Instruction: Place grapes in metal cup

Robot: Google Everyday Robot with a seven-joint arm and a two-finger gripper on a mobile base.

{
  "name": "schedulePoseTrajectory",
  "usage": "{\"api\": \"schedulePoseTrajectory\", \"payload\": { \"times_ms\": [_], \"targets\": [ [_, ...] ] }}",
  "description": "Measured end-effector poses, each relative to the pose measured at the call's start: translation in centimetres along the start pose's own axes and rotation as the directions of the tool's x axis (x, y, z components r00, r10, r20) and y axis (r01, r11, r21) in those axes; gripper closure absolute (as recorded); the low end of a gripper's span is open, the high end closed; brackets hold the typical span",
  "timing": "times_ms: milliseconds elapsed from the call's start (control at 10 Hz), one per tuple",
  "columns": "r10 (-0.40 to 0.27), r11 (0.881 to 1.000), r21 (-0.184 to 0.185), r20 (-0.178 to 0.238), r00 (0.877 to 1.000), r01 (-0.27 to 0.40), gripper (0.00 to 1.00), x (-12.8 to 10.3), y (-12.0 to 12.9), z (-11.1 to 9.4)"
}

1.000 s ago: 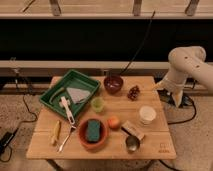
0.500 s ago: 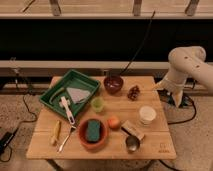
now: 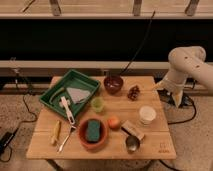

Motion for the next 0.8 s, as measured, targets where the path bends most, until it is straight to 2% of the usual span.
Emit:
{"api": "schedulePoseTrajectory", "payload": {
  "times_ms": [400,600,700,800],
  "targets": [
    [-0.002,1.0,-0.002,0.002,1.0,0.002,0.2,0.0,0.0,0.1],
    [-0.024,1.0,0.0,0.03,0.999,0.024,0.2,0.2,-0.5,0.8],
    [-0.042,0.999,0.005,0.046,0.998,0.041,0.2,-0.1,-1.6,1.7],
    [-0.071,0.997,0.01,0.07,0.995,0.071,0.2,-1.0,-3.7,3.0]
  ]
}}
